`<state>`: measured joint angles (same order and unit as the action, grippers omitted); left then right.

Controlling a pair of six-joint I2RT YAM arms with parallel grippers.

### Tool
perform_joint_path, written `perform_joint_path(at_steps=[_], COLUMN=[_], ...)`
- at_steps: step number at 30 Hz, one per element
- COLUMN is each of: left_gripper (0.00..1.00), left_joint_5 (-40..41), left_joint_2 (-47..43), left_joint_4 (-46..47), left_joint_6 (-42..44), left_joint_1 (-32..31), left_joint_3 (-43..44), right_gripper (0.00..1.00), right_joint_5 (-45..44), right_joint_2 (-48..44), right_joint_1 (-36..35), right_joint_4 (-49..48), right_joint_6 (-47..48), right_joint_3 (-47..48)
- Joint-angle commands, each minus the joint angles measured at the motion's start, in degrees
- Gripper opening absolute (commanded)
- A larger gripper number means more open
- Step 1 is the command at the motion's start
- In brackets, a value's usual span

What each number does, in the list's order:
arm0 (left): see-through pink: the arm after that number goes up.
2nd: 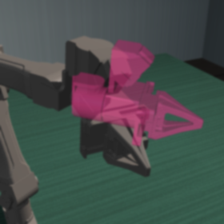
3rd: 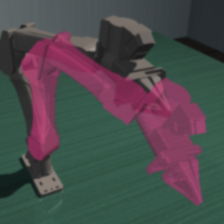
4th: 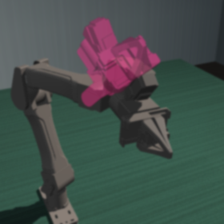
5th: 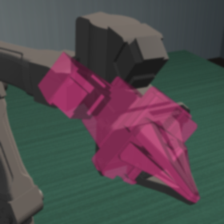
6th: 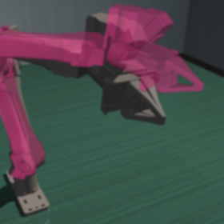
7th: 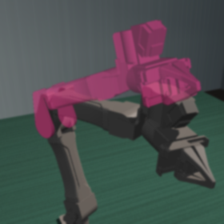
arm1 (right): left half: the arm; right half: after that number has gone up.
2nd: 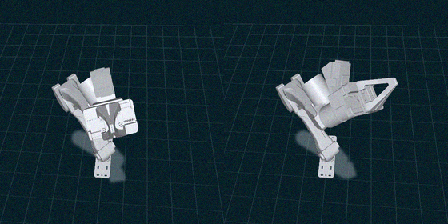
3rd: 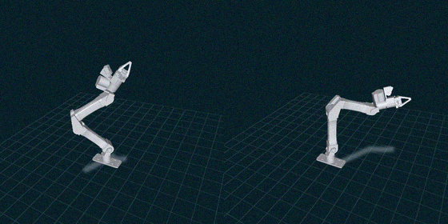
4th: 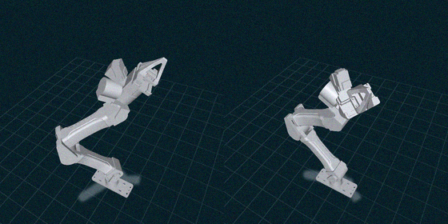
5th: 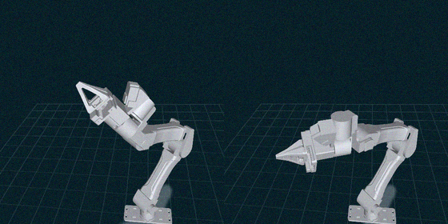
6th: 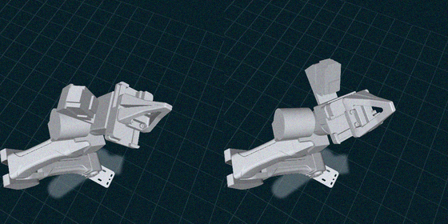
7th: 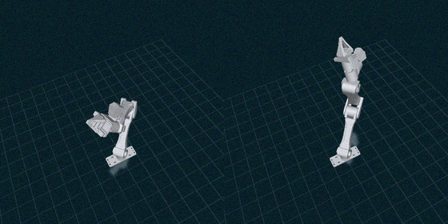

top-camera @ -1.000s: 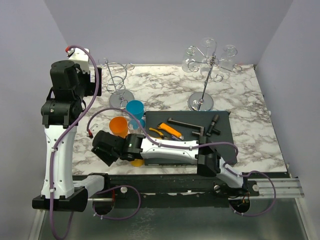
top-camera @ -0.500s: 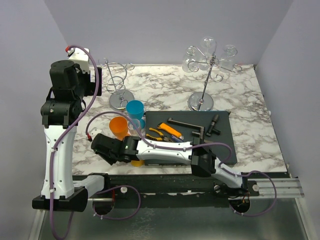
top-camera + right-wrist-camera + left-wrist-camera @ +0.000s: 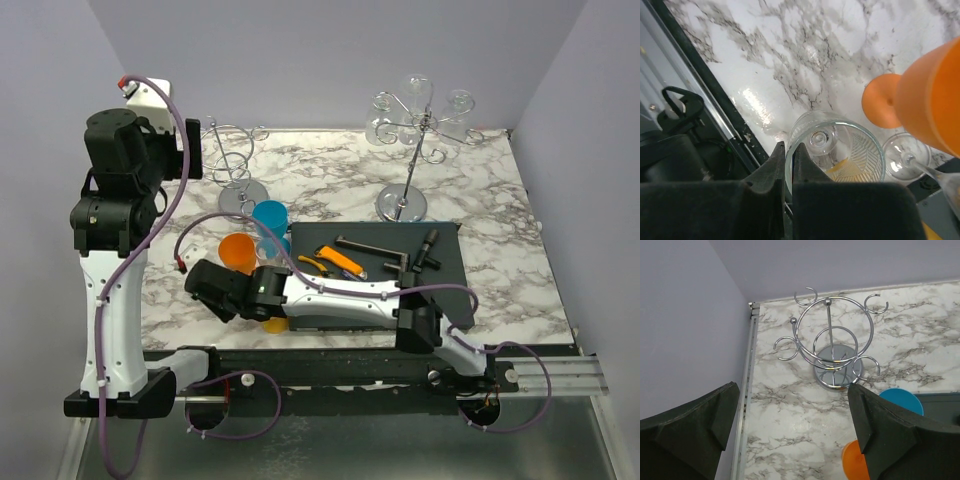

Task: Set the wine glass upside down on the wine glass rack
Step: Pick up the wine glass at the center of the board, then turn the wine glass upside down at the wine rack.

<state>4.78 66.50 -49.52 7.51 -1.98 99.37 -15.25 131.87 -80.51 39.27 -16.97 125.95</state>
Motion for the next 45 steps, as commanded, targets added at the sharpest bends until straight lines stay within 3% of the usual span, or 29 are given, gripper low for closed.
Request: perform_joint_path(at_steps=[1,7,14,20,30,36,45], left_gripper=[0.99,0.99,0.99,0.99,0.99,0.99,0.99], left_joint_5=[-2.52,-6.53,-12.67,-22.72,-36.74,-45.53,-43.21], left_joint_2=[1.26,2.14,2.96,3.19,2.57,3.42,9.69], left_joint_4=[-1.27,-1.40,-1.28,-1.81,-2.59,-3.79,-3.79], left_joint_6=[-2.93,-5.76,-7.24,-9.61,-9.36,-6.27,-3.84], left_joint_1=[0.31,0.31,0.31,0.31,0.22,-0.66,-9.33], left_joint_3=[6.23,9.92,10.93,10.49,5.02,1.32,2.79], right_gripper=[0.00,0.00,0.00,0.00,0.00,0.00,0.00], right_joint_5=[-3.84,-8.33,-19.70,-25.51,-7.81,-1.65,5.06], right_joint_2=[-12.36,-21.99,-30.47,-37.58,-44.35,-42.41,-45.68], right_joint_1=[-0.09,-0.03,-0.02,3.19,23.49,26.69,28.12], right_joint_4=[-7.21,-9.26,-6.16,-6.29,-10.80,-10.61,-15.18], right_joint_6=[-0.60,0.72,5.65,8.39,2.80,1.10,-6.05], right_joint_3=[-1.91,-3.50,-3.56,-7.15,-13.47,-9.66,-13.84])
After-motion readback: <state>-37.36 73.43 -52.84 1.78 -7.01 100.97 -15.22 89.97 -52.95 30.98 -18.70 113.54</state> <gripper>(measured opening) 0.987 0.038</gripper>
